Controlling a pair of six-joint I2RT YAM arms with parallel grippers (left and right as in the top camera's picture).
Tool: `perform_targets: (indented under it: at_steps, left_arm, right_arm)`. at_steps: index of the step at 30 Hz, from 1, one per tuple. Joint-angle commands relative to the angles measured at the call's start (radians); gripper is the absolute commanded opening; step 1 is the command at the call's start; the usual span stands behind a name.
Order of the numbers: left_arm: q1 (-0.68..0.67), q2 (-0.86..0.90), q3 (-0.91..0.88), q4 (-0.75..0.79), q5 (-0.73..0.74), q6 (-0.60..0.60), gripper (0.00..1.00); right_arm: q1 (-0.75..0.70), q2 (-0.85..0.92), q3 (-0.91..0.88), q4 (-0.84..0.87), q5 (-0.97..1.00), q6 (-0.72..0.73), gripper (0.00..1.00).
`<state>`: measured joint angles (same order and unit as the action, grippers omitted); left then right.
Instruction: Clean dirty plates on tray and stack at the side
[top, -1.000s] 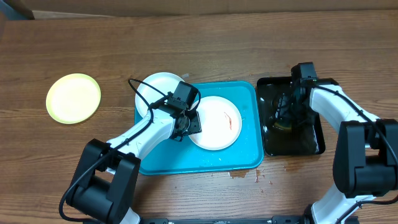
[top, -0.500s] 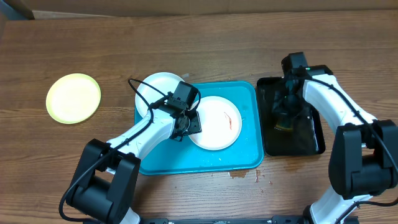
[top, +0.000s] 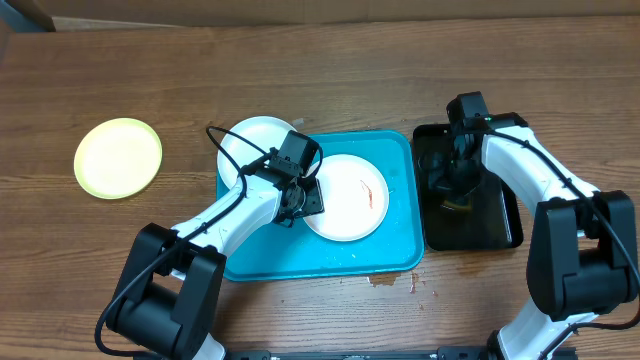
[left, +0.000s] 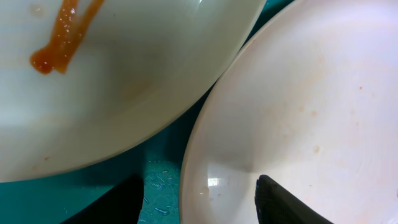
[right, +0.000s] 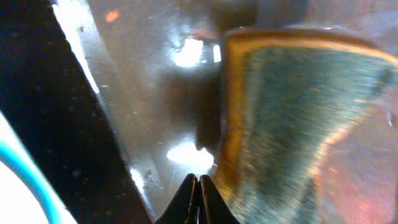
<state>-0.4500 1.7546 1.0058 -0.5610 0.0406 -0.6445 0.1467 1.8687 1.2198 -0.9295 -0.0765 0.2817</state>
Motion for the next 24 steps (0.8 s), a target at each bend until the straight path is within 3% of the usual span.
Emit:
perform_targets:
  at_steps: [1,24]
  left_arm:
    - [-0.003,0.008,-0.005,-0.003,0.001,0.021,0.59]
    - [-0.003,0.008,-0.005,-0.004,0.001,0.021,0.59]
  right_arm:
    - [0.007,-0.004,-0.040,0.029,-0.071,0.008,0.04]
    - [0.017,-0.004,-0.089,0.057,-0.255,0.008,0.04]
